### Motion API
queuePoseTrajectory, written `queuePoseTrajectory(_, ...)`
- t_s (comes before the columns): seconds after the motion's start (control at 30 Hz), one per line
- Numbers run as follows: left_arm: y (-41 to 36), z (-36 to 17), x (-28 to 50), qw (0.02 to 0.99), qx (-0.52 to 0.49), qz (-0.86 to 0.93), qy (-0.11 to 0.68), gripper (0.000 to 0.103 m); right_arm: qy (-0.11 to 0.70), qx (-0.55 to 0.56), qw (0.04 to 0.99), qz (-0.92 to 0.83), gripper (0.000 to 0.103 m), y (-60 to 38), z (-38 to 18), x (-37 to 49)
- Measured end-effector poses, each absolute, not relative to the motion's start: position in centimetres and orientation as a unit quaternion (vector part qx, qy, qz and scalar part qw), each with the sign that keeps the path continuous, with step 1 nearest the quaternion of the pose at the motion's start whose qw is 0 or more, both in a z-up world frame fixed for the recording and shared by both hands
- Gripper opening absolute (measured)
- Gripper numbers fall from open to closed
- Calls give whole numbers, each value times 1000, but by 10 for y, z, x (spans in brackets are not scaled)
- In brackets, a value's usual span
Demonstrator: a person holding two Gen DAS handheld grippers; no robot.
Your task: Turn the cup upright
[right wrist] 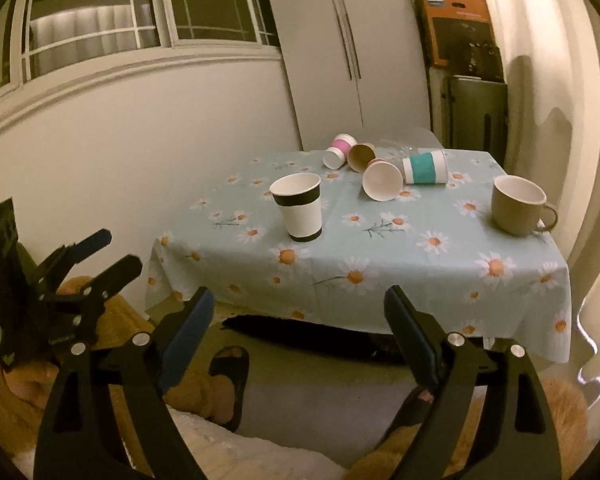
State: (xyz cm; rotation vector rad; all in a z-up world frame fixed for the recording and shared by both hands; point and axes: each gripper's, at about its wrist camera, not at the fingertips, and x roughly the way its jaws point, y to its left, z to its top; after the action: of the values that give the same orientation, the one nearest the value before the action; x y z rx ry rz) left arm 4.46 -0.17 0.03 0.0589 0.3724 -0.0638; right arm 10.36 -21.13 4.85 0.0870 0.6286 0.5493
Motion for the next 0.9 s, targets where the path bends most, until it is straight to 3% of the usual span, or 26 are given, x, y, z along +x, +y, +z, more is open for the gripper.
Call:
queuePoseTrajectory(0.47, -4, 3, 30, 983, 20, -37, 178, 97, 273, -33, 925, 261, 86, -177, 48, 70)
queuePoseTrajectory(0.9, 6, 4, 30, 983, 2, -28, 182, 97, 283, -18, 924, 258, 88, -183, 45, 75)
